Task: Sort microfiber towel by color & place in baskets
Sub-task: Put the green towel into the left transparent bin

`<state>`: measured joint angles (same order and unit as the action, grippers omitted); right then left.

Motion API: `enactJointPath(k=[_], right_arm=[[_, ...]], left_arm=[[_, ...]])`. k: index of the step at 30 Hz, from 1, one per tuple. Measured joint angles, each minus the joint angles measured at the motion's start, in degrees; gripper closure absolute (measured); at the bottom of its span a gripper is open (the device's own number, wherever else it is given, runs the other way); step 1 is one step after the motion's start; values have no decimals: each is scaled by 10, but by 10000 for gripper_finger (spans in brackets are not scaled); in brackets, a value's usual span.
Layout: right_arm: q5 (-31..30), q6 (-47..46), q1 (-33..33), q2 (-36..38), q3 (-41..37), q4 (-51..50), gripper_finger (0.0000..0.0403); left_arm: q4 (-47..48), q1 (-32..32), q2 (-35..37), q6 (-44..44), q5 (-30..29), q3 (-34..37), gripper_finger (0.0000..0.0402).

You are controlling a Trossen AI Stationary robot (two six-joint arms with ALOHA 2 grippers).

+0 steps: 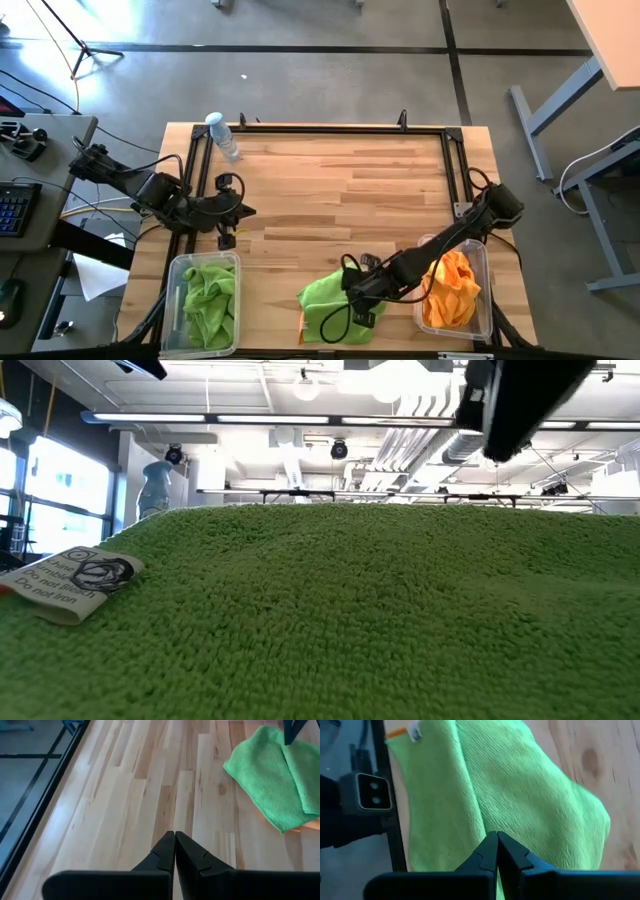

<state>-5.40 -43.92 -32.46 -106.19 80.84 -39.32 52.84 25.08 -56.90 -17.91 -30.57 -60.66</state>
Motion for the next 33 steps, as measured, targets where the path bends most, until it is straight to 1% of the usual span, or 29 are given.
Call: enactJointPath(k=[5, 9, 11, 14, 19, 21, 23, 25, 28, 31, 33], right_arm=[[-6, 9, -8, 0, 0, 42, 402], [-19, 9, -15, 0, 0, 34, 391], [-32, 14, -20, 0, 0, 26, 374], [-45, 42, -26, 0, 0, 16, 337], [-50, 111, -39, 0, 0, 12, 277], [-53, 131, -46, 0, -4, 11, 262], [-55, 142, -51, 0, -16, 12, 251], [-54, 141, -55, 0, -31, 29, 246], [-49, 139, -56, 0, -53, 80, 246], [-49, 139, -54, 0, -69, 124, 251], [-48, 140, -51, 0, -73, 126, 259]], left_arm=[[0, 0, -6, 0, -17, 0, 401], [-1, 0, -20, 0, -23, 0, 401], [-4, 0, -29, -5, -23, 0, 401], [-5, 0, -43, -27, -23, 0, 401], [-8, 0, -67, -65, -17, 0, 401], [-29, 0, -78, -68, -3, 0, 401], [-61, 0, -92, -51, 8, 0, 401], [-86, 2, -108, -32, 10, 0, 401], [-111, 2, -132, -33, 11, -10, 401], [-117, 2, -163, -48, 14, -34, 401], [-122, 2, -186, -42, 19, -51, 401]])
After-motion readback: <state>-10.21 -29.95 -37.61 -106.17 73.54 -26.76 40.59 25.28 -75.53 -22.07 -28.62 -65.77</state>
